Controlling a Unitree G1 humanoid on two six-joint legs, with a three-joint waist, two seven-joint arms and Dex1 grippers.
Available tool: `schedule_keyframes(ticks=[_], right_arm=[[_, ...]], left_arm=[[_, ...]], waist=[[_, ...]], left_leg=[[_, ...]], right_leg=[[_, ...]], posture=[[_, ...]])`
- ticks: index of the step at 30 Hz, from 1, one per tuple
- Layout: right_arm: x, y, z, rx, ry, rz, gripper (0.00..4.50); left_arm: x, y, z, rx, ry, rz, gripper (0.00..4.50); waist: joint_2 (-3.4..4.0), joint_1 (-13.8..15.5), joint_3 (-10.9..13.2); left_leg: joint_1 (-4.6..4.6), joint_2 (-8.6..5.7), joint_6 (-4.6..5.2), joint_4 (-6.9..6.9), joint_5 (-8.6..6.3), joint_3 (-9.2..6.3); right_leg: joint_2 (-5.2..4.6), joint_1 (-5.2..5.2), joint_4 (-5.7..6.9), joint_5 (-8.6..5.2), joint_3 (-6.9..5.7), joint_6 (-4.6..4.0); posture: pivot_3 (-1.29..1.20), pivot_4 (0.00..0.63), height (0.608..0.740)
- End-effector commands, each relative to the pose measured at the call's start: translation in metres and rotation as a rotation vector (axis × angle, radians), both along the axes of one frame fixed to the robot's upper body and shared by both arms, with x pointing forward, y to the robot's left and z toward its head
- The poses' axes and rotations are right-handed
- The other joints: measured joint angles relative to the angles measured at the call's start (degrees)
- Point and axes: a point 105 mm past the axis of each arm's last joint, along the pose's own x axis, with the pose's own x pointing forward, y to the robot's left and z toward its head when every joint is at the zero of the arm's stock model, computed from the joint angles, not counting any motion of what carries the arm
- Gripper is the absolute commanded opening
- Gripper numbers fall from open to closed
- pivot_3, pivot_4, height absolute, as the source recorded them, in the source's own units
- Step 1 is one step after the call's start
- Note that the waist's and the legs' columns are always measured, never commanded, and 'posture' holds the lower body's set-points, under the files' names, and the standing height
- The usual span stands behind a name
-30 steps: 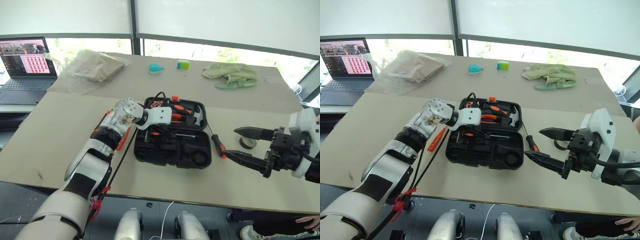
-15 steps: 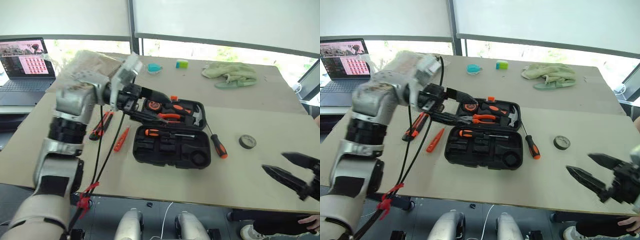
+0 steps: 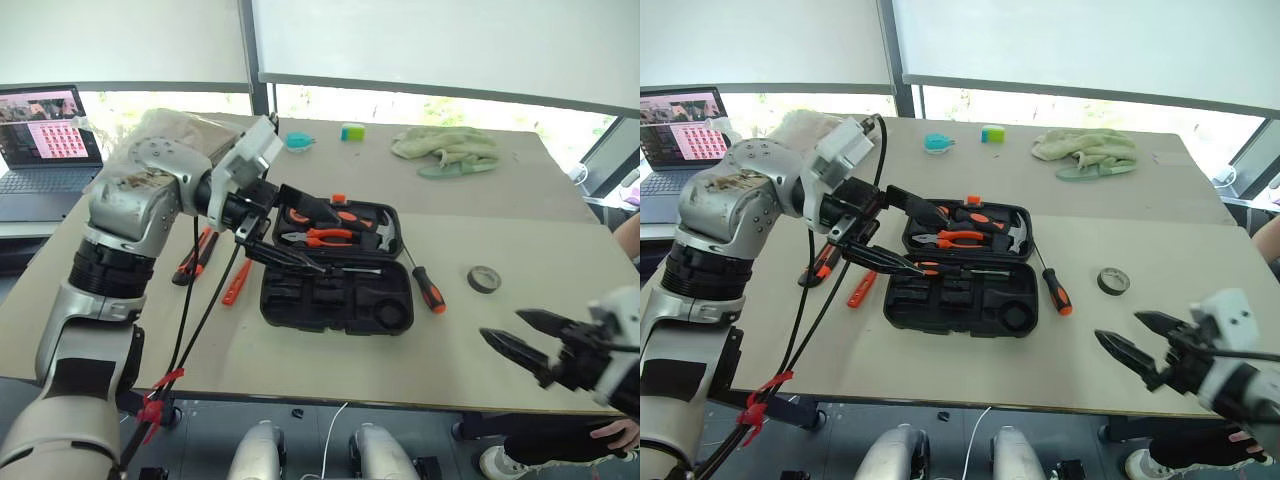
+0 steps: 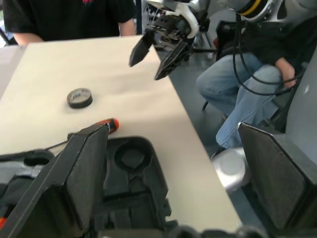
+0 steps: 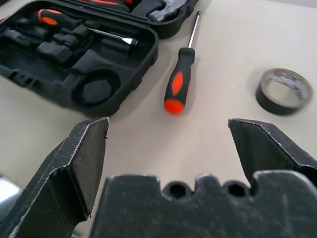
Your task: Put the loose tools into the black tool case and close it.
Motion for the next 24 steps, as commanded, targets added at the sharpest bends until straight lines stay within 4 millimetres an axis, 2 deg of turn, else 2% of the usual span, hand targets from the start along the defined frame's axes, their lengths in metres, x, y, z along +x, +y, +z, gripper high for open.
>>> schedule_keyframes(ticks=[1, 6, 12, 13, 15, 18, 19, 20, 21, 22, 24], right_arm=[[0.037, 0.007, -0.005, -0.049, -0.057, -0.022, 4.50], [0.067, 0.018, -0.027, -0.072, -0.022, -0.018, 4.50], [0.096, 0.019, -0.050, -0.123, 0.014, -0.067, 4.50], [0.098, 0.019, -0.052, -0.118, 0.017, -0.074, 3.98], [0.099, 0.023, -0.053, -0.103, 0.016, -0.064, 3.52], [0.096, 0.027, -0.053, -0.101, 0.005, -0.056, 2.52], [0.095, 0.027, -0.052, -0.099, 0.002, -0.064, 2.03], [0.093, 0.026, -0.052, -0.100, -0.004, -0.075, 1.90], [0.092, 0.025, -0.051, -0.100, -0.008, -0.083, 1.48], [0.092, 0.022, -0.047, -0.091, -0.018, -0.103, 1.25], [0.091, 0.015, -0.035, -0.058, -0.047, -0.147, 1.07]], left_arm=[[0.005, 0.000, -0.002, 0.021, -0.068, 0.038, 4.45], [0.012, -0.010, -0.025, 0.046, -0.100, 0.057, 4.45], [0.020, -0.014, -0.029, 0.026, -0.086, 0.085, 4.45], [0.020, -0.014, -0.028, 0.024, -0.083, 0.084, 4.50], [0.020, -0.013, -0.028, 0.022, -0.080, 0.081, 4.50], [0.020, -0.011, -0.029, 0.022, -0.074, 0.084, 4.50], [0.019, -0.010, -0.030, 0.025, -0.072, 0.086, 4.50], [0.019, -0.009, -0.032, 0.027, -0.072, 0.087, 4.50], [0.019, -0.008, -0.033, 0.028, -0.072, 0.088, 4.50], [0.019, -0.007, -0.033, 0.030, -0.071, 0.090, 4.50], [0.019, -0.005, -0.034, 0.034, -0.069, 0.096, 4.50]], waist=[[-0.01, -0.08, 0.01], [0.07, 0.51, 0.01], [0.07, 0.57, 0.01], [0.08, 0.50, 0.02], [0.08, 0.39, 0.02], [0.08, 0.21, 0.02], [0.08, 0.14, 0.02], [0.08, 0.11, 0.02], [0.08, 0.09, 0.02], [0.08, 0.08, 0.02], [0.08, 0.11, 0.02]], left_leg=[[-0.07, -0.01, 0.00, -0.02, 0.00, 0.01], [-0.27, -0.04, 0.00, -0.01, 0.00, 0.18], [-0.61, -0.09, 0.01, 0.09, 0.01, 0.26], [-0.61, -0.09, 0.01, 0.09, 0.01, 0.26], [-0.61, -0.07, 0.01, 0.08, 0.01, 0.25], [-0.61, -0.07, 0.01, 0.08, 0.01, 0.23], [-0.61, -0.06, 0.01, 0.08, 0.01, 0.23], [-0.61, -0.07, 0.01, 0.08, 0.01, 0.23], [-0.60, -0.06, 0.01, 0.08, 0.01, 0.22], [-0.60, -0.06, 0.01, 0.08, 0.01, 0.22], [-0.60, -0.06, 0.01, 0.06, 0.01, 0.22]], right_leg=[[-0.01, -0.08, 0.00, 0.00, 0.00, 0.00], [-0.01, -0.30, 0.05, 0.00, 0.00, 0.02], [-0.05, -0.56, 0.05, 0.01, -0.02, 0.07], [-0.04, -0.56, 0.05, 0.01, -0.02, 0.06], [-0.02, -0.56, 0.06, 0.01, -0.02, 0.06], [-0.02, -0.55, 0.06, 0.01, -0.04, 0.07], [-0.02, -0.55, 0.06, 0.01, -0.04, 0.06], [-0.02, -0.55, 0.07, 0.01, -0.04, 0.06], [-0.02, -0.55, 0.08, 0.01, -0.04, 0.06], [-0.02, -0.55, 0.08, 0.01, -0.04, 0.06], [-0.02, -0.55, 0.08, 0.01, -0.04, 0.07]], posture=[[0.00, 0.150, 0.740], [0.00, 0.150, 0.740], [0.00, 0.150, 0.740], [0.00, 0.150, 0.740], [0.00, 0.150, 0.740], [0.00, 0.150, 0.740], [0.00, 0.150, 0.740], [0.00, 0.150, 0.740], [0.00, 0.150, 0.740], [0.00, 0.150, 0.740], [0.00, 0.150, 0.740]])
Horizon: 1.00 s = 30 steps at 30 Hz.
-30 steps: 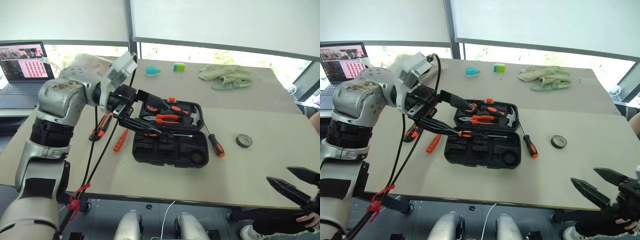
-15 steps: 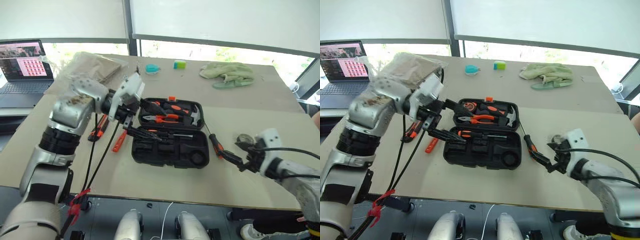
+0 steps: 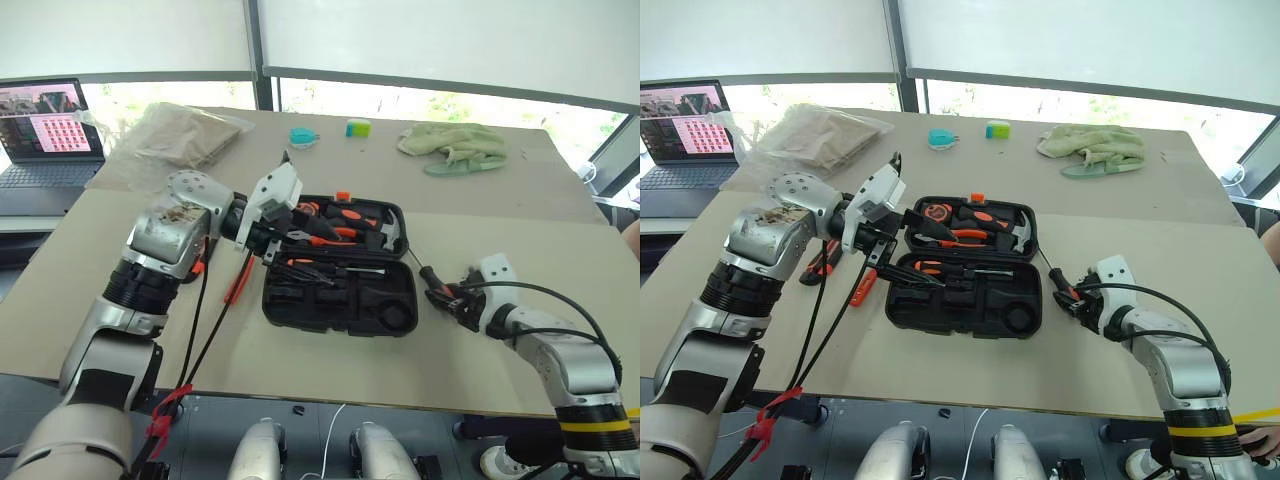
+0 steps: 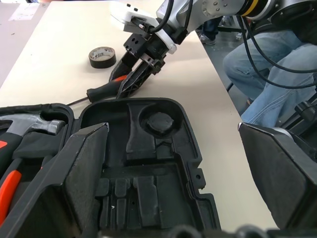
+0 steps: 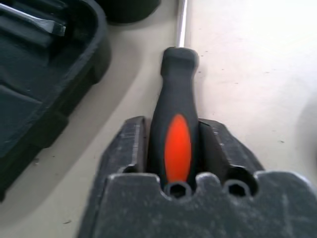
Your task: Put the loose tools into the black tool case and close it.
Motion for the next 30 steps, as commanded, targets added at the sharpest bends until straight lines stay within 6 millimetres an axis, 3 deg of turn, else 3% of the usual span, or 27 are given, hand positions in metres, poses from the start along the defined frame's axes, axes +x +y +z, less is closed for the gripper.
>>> schedule_keyframes(ticks=[1, 5, 10, 12, 18, 26, 30], right_arm=[[-0.003, -0.010, 0.025, 0.047, -0.074, -0.064, 1.06], [-0.002, -0.026, 0.070, 0.142, -0.156, -0.117, 1.06], [-0.017, 0.008, 0.098, 0.050, -0.230, 0.181, 1.06], [-0.026, 0.034, 0.105, -0.025, -0.245, 0.415, 1.06], [-0.024, 0.066, 0.086, -0.220, -0.209, 0.792, 1.06], [0.010, 0.075, 0.061, -0.408, -0.219, 0.945, 1.06], [0.021, 0.073, 0.059, -0.434, -0.217, 0.965, 1.06]], left_arm=[[-0.001, 0.006, 0.008, -0.009, -0.040, 0.004, 4.50], [-0.001, 0.017, 0.006, 0.006, -0.031, 0.033, 4.50], [-0.003, 0.030, 0.003, 0.034, -0.026, 0.047, 4.50], [-0.005, 0.039, 0.002, 0.048, -0.020, 0.062, 4.50], [-0.010, 0.047, -0.001, 0.061, -0.024, 0.086, 4.50], [-0.012, 0.045, -0.004, 0.056, -0.046, 0.108, 4.50], [-0.013, 0.043, -0.003, 0.047, -0.050, 0.114, 4.50]], waist=[[0.00, 0.02, 0.00], [0.03, 0.01, 0.02], [0.06, -0.05, 0.04], [0.06, -0.11, 0.04], [0.08, -0.03, 0.06], [0.06, 0.34, 0.09], [0.07, 0.10, 0.09]], left_leg=[[0.00, 0.00, 0.00, -0.02, 0.00, 0.00], [0.00, -0.01, 0.00, -0.01, 0.00, -0.02], [0.01, 0.06, 0.00, -0.07, 0.00, -0.04], [0.01, 0.05, 0.00, -0.08, 0.00, -0.04], [0.02, 0.05, 0.00, -0.02, 0.00, 0.02], [-0.01, 0.03, 0.00, 0.01, 0.00, 0.05], [-0.01, 0.03, 0.00, 0.00, 0.00, 0.07]], right_leg=[[0.00, 0.00, 0.00, 0.00, 0.00, 0.00], [-0.03, -0.01, 0.01, 0.00, 0.01, 0.00], [0.05, -0.01, 0.00, 0.00, -0.04, -0.01], [0.05, -0.01, -0.01, -0.01, -0.04, -0.02], [0.02, -0.02, -0.01, 0.00, -0.02, -0.02], [-0.01, -0.06, -0.01, 0.00, -0.05, -0.01], [-0.01, -0.07, 0.00, 0.00, -0.05, -0.01]], posture=[[0.00, 0.150, 0.740], [0.00, 0.150, 0.740], [0.00, 0.150, 0.740], [0.00, 0.150, 0.740], [0.00, 0.150, 0.740], [0.00, 0.150, 0.740], [0.00, 0.150, 0.740]])
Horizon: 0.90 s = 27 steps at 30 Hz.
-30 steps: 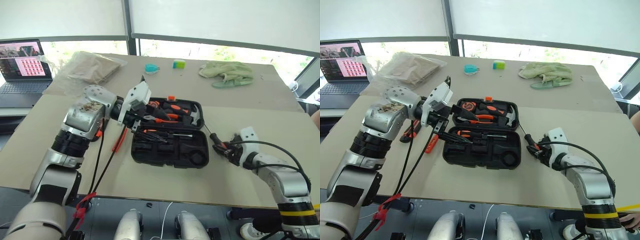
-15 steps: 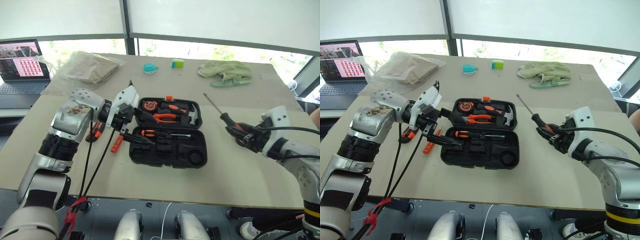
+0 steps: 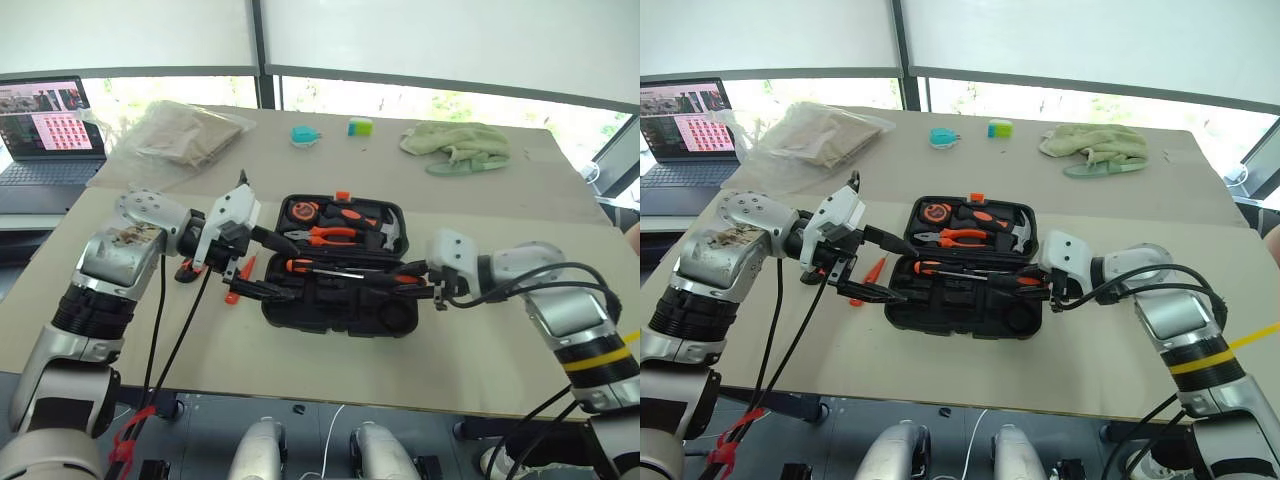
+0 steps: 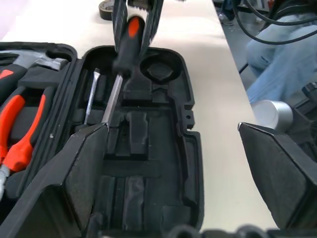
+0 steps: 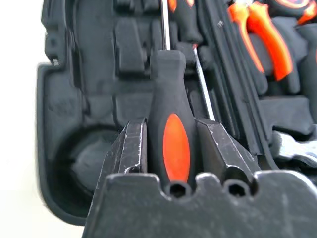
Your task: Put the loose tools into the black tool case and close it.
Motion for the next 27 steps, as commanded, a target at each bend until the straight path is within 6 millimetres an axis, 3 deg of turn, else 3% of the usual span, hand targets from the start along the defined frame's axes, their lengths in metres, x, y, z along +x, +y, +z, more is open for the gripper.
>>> schedule_keyframes(ticks=[1, 10, 11, 14, 18, 22, 27], right_arm=[[0.007, -0.002, 0.012, -0.017, -0.061, 0.035, 1.06], [0.011, 0.006, 0.006, -0.013, -0.056, 0.075, 1.06], [0.012, 0.007, 0.006, -0.009, -0.055, 0.068, 1.56], [0.020, 0.007, 0.008, 0.008, -0.066, 0.021, 2.42], [0.018, 0.008, 0.025, 0.080, -0.062, -0.005, 3.80], [0.014, 0.015, 0.040, 0.196, -0.009, -0.027, 3.80], [0.016, 0.026, 0.033, 0.235, 0.029, -0.061, 2.38]], left_arm=[[-0.002, -0.001, 0.012, -0.026, -0.049, -0.005, 4.50], [-0.002, -0.006, 0.014, -0.035, -0.060, -0.005, 4.50], [-0.002, -0.006, 0.014, -0.036, -0.061, -0.005, 4.50], [-0.001, -0.007, 0.015, -0.038, -0.064, -0.005, 4.50], [-0.001, -0.007, 0.015, -0.043, -0.062, -0.004, 4.50], [-0.001, -0.006, 0.014, -0.044, -0.061, -0.002, 4.50], [0.001, -0.008, 0.013, -0.046, -0.061, 0.000, 4.50]], waist=[[0.01, 0.00, 0.01], [0.02, -0.11, 0.01], [0.02, -0.09, 0.01], [0.02, -0.12, 0.01], [0.02, -0.03, 0.01], [0.02, -0.08, 0.01], [0.02, -0.10, 0.01]], left_leg=[[0.00, 0.00, 0.00, 0.00, 0.00, 0.00], [0.01, 0.02, 0.00, 0.00, 0.00, 0.00], [0.01, 0.02, 0.00, 0.00, 0.00, 0.00], [0.01, 0.02, 0.00, 0.00, 0.00, 0.00], [0.01, 0.02, 0.00, -0.01, 0.00, 0.00], [0.01, 0.03, 0.00, -0.01, 0.00, -0.01], [0.01, 0.03, 0.00, 0.00, 0.00, -0.01]], right_leg=[[0.00, 0.00, 0.01, 0.00, 0.00, 0.00], [0.01, 0.00, 0.04, 0.01, 0.00, -0.01], [0.01, -0.01, 0.04, 0.01, 0.00, -0.01], [0.01, 0.00, 0.04, 0.01, 0.00, -0.01], [0.01, -0.01, 0.05, 0.01, 0.00, -0.01], [0.01, -0.01, 0.07, 0.01, 0.00, -0.01], [0.02, -0.01, 0.08, 0.01, -0.01, -0.02]], posture=[[0.00, 0.150, 0.740], [0.00, 0.150, 0.740], [0.00, 0.150, 0.740], [0.00, 0.150, 0.740], [0.00, 0.150, 0.740], [0.00, 0.150, 0.740], [0.00, 0.150, 0.740]])
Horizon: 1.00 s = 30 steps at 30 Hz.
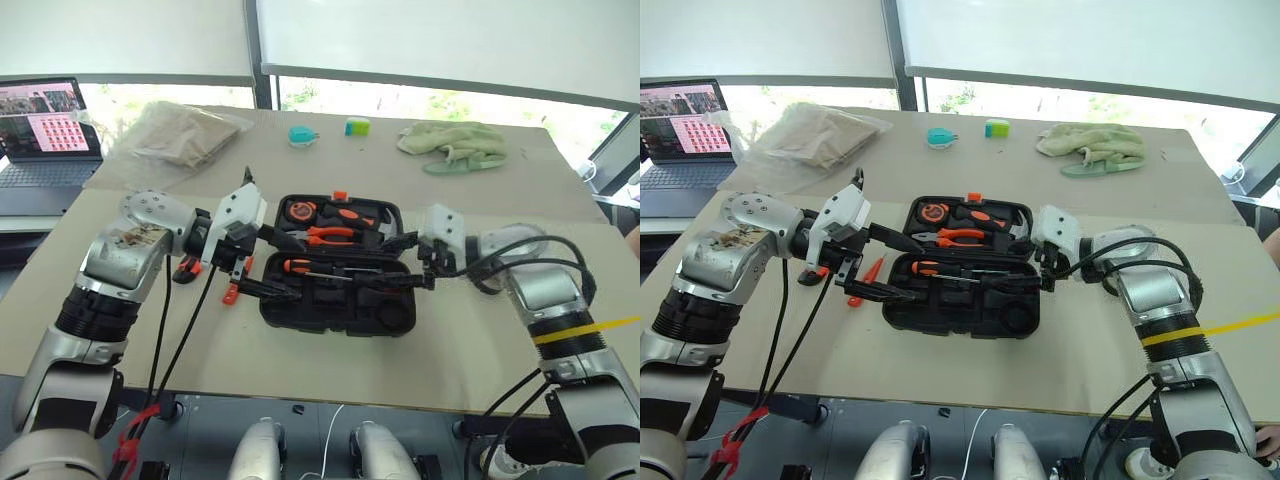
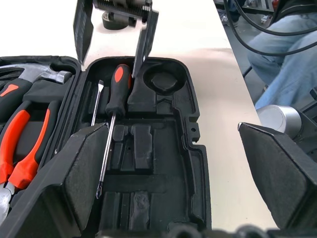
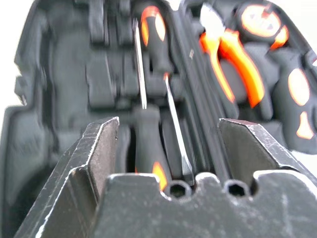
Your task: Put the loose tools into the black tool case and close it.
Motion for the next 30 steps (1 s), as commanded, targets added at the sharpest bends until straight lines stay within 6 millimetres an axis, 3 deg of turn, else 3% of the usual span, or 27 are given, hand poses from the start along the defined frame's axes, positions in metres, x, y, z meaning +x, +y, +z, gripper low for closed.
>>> schedule_keyframes(ticks=[1, 7, 14, 21, 25, 30], right_arm=[[0.001, 0.012, 0.000, 0.028, -0.010, -0.011, 2.03], [-0.001, 0.022, -0.015, 0.013, 0.010, -0.010, 0.03], [0.000, 0.031, -0.044, -0.108, 0.059, -0.023, 0.03], [0.010, 0.023, -0.064, -0.247, 0.066, -0.095, 0.03], [0.008, 0.030, -0.052, -0.172, 0.064, -0.077, 0.03], [-0.013, 0.044, -0.004, 0.068, 0.055, -0.004, 0.03]], left_arm=[[0.002, -0.002, 0.012, -0.031, -0.042, -0.005, 4.50], [0.003, -0.002, 0.011, -0.031, -0.042, 0.000, 4.50], [0.005, -0.002, 0.011, -0.029, -0.043, 0.007, 4.50], [0.004, 0.000, 0.008, -0.023, -0.039, 0.008, 4.50], [0.005, 0.002, 0.006, -0.019, -0.036, 0.020, 4.50], [0.005, 0.007, 0.000, -0.024, -0.019, 0.068, 4.50]], waist=[[0.00, -0.01, 0.00], [0.00, 0.04, 0.00], [0.00, -0.03, 0.00], [0.00, -0.08, 0.00], [-0.01, 0.02, -0.01], [-0.01, -0.02, 0.00]], left_leg=[[0.00, 0.00, 0.00, 0.00, 0.00, 0.00], [-0.01, -0.03, 0.00, 0.00, 0.00, 0.01], [-0.01, -0.02, 0.00, 0.00, 0.00, 0.01], [0.30, -0.02, -0.02, 0.03, 0.01, 0.02], [0.51, -0.02, -0.05, 0.03, 0.03, 0.02], [0.44, -0.02, -0.06, 0.00, 0.03, 0.01]], right_leg=[[0.00, 0.00, 0.00, 0.00, 0.00, 0.00], [-0.02, -0.02, 0.02, 0.00, 0.00, 0.00], [-0.01, -0.05, 0.07, 0.00, 0.00, 0.00], [0.00, 0.10, 0.35, -0.03, 0.01, -0.05], [-0.01, 0.29, 0.39, -0.05, 0.01, -0.07], [-0.01, 0.19, 0.43, -0.06, 0.02, -0.09]], posture=[[0.00, 0.150, 0.740], [0.00, 0.150, 0.740], [0.00, 0.150, 0.740], [0.00, 0.150, 0.740], [0.00, 0.150, 0.740], [0.00, 0.150, 0.740]])
